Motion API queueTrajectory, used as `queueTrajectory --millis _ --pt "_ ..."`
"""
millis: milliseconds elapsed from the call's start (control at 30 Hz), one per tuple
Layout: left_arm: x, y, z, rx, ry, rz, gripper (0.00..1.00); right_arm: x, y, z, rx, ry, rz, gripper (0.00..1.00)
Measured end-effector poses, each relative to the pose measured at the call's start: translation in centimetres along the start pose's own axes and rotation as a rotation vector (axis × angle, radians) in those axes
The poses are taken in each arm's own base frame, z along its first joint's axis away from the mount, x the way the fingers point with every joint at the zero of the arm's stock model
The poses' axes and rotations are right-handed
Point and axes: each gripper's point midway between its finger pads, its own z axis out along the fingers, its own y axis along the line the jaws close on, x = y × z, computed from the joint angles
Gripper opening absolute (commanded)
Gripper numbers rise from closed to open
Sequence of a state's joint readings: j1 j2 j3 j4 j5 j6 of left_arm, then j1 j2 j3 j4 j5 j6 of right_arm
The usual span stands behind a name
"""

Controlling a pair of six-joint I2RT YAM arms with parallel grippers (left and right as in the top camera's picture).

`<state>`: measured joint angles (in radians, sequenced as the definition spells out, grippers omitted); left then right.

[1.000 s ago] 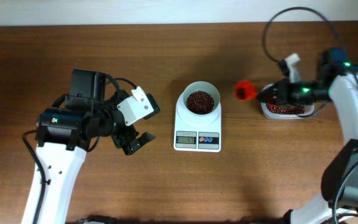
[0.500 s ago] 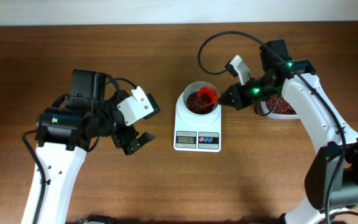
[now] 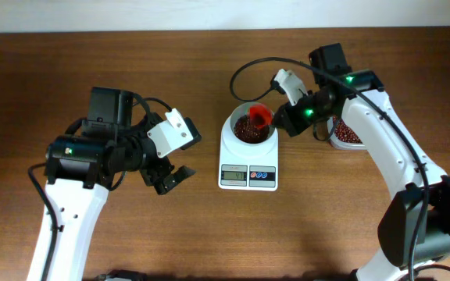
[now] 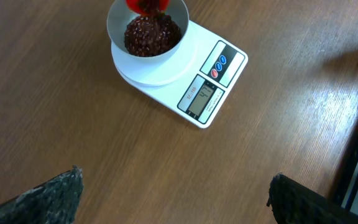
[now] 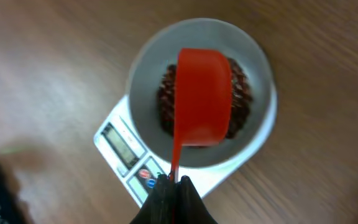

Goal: Scoop and weigh 50g on scale
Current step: 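Tip a few beans from the scoop into the bowl with right gripper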

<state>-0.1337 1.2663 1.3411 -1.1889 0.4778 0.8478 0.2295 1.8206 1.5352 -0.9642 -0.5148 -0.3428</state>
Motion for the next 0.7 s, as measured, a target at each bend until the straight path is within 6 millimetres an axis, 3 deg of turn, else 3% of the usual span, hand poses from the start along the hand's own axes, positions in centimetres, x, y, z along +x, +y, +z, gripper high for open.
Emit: queueTrajectory --millis 700 --pt "0.0 0.0 0.0 0.0 0.0 0.0 0.99 0.25 -0.22 0.0 0.015 0.012 0.006 0.04"
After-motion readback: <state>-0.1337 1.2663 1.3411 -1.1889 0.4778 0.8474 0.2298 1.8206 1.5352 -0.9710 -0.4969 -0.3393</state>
